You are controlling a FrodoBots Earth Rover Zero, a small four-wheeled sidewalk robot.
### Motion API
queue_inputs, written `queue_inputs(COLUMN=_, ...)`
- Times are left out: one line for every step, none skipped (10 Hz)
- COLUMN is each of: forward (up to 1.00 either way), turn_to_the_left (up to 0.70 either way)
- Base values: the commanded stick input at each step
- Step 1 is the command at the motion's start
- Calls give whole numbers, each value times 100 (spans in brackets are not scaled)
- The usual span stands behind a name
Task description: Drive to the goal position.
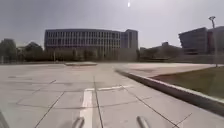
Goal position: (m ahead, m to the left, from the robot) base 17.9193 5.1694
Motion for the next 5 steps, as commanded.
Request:
queue_inputs(forward=70, turn_to_the_left=35)
queue_inputs(forward=70, turn_to_the_left=35)
queue_inputs(forward=70, turn_to_the_left=16)
queue_inputs(forward=70, turn_to_the_left=0)
queue_inputs(forward=70, turn_to_the_left=0)
